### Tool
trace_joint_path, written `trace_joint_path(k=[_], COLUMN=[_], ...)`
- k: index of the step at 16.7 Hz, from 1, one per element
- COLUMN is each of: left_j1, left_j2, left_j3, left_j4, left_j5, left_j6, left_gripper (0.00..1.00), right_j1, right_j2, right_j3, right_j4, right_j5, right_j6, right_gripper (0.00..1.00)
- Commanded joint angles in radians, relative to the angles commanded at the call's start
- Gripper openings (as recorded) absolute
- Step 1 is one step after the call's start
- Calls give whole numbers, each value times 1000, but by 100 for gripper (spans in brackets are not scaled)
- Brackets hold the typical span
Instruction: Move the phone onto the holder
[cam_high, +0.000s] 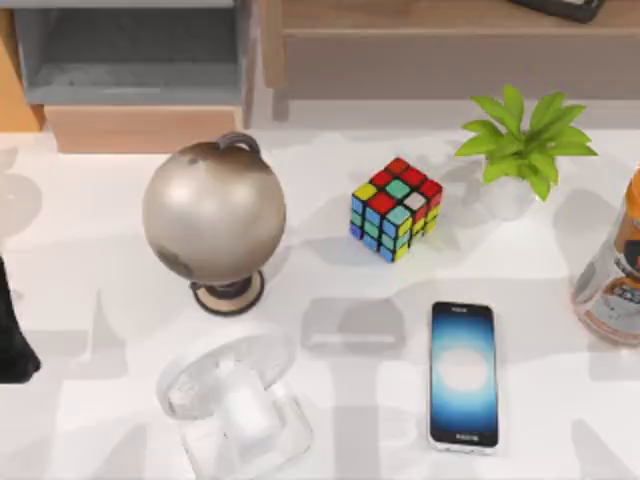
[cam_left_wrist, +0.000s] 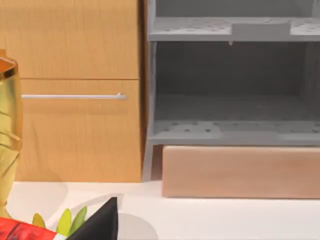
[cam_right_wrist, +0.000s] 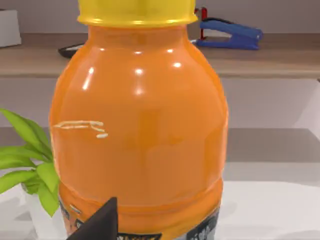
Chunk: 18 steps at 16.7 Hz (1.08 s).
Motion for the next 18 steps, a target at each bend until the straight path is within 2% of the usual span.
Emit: trace_joint_path(k=[4,8,13,18], left_j1=[0,0,0,0], left_j2=[0,0,0,0], left_j3=[0,0,0,0], left_j4=[0,0,0,0], left_j5=[0,0,0,0], left_j6=[0,0,0,0], left_gripper=[100,100,100,100], right_j1=[15,102,279,447], right_j2=[28,191,543,1001], right_j3=[30,215,581,907], right_j4=[-20,-136,-377,-646], right_j5=[-5,-25,-55,-58], right_j6=[27,157,379,591], right_gripper=[100,100,100,100])
